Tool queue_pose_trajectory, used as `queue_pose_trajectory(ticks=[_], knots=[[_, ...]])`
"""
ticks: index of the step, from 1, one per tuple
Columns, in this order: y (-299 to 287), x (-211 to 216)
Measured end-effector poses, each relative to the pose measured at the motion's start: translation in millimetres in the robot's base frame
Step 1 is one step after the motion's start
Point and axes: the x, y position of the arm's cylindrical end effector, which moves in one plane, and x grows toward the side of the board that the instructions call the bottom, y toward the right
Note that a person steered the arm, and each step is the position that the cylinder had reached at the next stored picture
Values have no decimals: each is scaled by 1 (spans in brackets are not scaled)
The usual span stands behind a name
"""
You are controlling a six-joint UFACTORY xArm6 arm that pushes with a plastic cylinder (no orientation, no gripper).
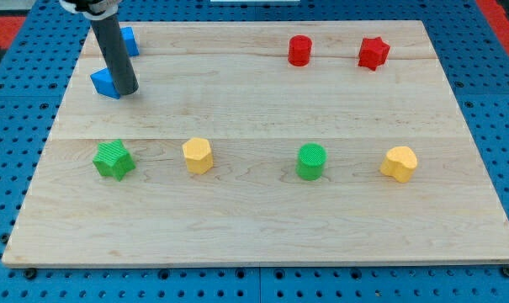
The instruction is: Move away from the blue triangle
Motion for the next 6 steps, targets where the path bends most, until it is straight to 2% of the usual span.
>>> queue_pose_trajectory(ticks=[1, 2, 3, 4, 5, 6], knots=[[-6, 26], [-36, 15], [-37, -8], [-36, 18], [34, 36], [74, 55]])
